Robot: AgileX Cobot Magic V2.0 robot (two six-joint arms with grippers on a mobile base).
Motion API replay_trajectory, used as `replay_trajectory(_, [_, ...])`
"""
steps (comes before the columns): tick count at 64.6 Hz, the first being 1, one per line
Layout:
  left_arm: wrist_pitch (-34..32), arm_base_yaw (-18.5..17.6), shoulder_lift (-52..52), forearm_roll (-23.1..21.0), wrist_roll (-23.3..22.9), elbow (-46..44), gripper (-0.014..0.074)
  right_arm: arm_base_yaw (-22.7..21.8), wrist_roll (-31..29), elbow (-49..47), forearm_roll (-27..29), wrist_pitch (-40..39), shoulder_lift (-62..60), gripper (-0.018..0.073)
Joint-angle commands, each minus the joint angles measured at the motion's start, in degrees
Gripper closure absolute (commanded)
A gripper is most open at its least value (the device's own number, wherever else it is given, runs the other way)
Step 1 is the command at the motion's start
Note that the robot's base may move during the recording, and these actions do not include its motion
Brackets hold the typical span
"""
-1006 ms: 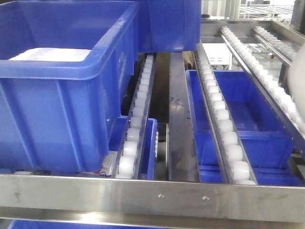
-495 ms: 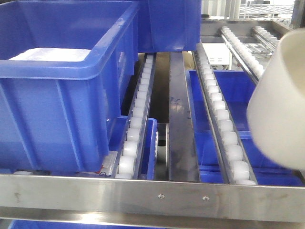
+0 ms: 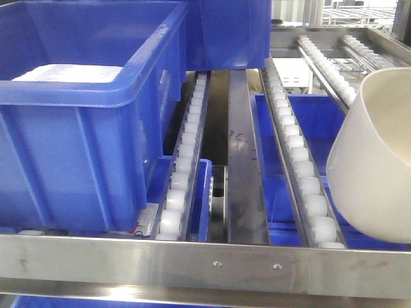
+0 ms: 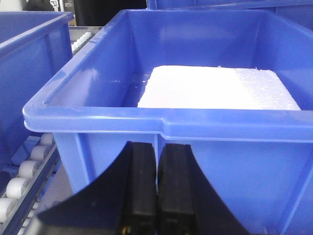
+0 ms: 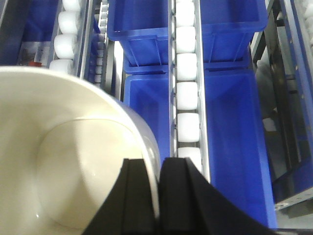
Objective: Move white bin to right shelf second layer
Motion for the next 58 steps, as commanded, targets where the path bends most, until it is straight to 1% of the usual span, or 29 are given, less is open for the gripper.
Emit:
replay_trajectory(1, [-4.5,-0.2,-0.9,-0.4,-0.3,2.1,0.0512,-0.5,-0.2,-1.8,-1.4,-5.6,-0.6,0.0511])
replay_trajectory(13, [-4.5,-0.2,-0.9,-0.4,-0.3,2.1,0.0512,-0.5,-0.2,-1.8,-2.3,-6.0,-0.1,0.0511])
replay_trajectory(38, [-4.5,-0.2,-0.9,-0.4,-0.3,2.1,0.0512,-0.5,-0.2,-1.8,-2.3,-10.1,3.1,0.0511])
replay_trajectory(51, [-4.5,-0.2,-0.9,-0.4,-0.3,2.1,0.0512,-3.5,-0.2,-1.8,-2.3,-10.7,3.4,0.0511])
replay_trajectory(58, [-4.5,-0.2,-0.9,-0.4,-0.3,2.1,0.0512,-3.9,-0.2,-1.8,-2.3,-10.7,3.4,0.0511])
